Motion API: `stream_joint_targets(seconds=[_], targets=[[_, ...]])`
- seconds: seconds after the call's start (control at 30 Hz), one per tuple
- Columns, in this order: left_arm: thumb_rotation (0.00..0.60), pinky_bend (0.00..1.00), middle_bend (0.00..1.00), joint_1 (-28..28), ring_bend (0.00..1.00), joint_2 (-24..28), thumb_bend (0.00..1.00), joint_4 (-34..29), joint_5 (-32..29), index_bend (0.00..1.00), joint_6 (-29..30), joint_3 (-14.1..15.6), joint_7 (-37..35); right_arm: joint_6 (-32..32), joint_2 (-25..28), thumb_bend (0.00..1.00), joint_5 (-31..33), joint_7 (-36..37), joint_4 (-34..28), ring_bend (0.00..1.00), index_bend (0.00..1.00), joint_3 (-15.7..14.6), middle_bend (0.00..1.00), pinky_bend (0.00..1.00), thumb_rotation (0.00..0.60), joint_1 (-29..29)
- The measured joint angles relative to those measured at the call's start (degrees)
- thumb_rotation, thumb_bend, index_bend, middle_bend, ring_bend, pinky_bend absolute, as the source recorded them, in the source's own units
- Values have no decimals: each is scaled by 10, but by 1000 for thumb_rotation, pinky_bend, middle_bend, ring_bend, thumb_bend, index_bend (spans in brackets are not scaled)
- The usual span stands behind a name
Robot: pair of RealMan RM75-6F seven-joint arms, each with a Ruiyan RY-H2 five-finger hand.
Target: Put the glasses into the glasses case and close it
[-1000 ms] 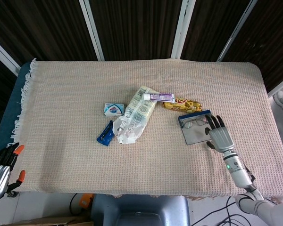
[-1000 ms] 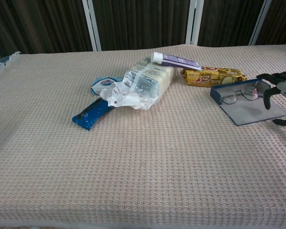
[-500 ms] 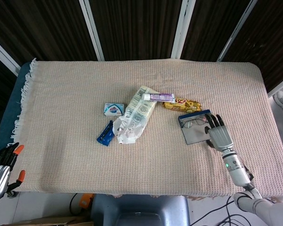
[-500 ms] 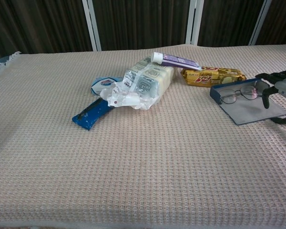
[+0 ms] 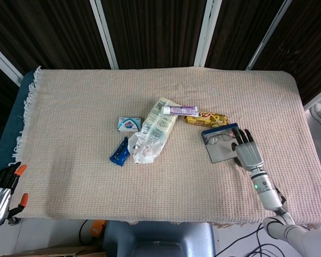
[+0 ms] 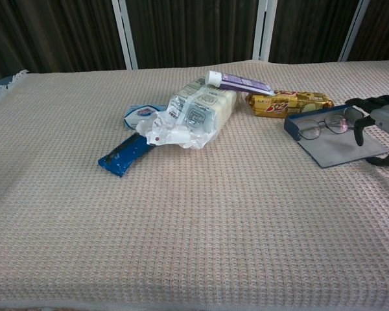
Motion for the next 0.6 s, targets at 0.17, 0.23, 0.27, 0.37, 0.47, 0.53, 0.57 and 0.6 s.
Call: stream_joint_targets(seconds=[0.17,0.23,0.27,0.37,0.47,0.53,0.57,0.6], targets=[[600,93,0,1,0,-1,446,-1,-3,0,0,-1,3,-2,-6,349,3,2,10,0,621,5,104,0,600,4],[600,93,0,1,0,-1,446,-1,-3,0,0,-1,4,-4,-8,367,4,2,13,0,624,7,107,0,600,5],[600,93,0,1,0,-1,446,-1,-3,0,0,-2,5,-6,-9,379,5,3,15,0,626,8,108,0,600,7],[600,93,0,1,0,-2,446,-2,-4,0,0,-2,7,-8,-13,421,6,5,20,0,635,10,114,0,600,10],[600,94,0,1,0,-2,446,-2,-5,0,0,-2,9,-7,-15,442,5,11,23,0,638,11,117,0,600,13],[600,94,0,1,0,-2,446,-2,-5,0,0,-2,9,-8,-17,453,4,12,26,0,639,12,117,0,600,15],[600,94,0,1,0,-2,445,-2,-5,0,0,-2,9,-8,-18,456,4,12,29,0,639,12,117,0,600,16],[600,94,0,1,0,-2,445,-2,-6,0,0,-3,9,-8,-20,456,5,12,30,0,639,13,117,0,600,17]])
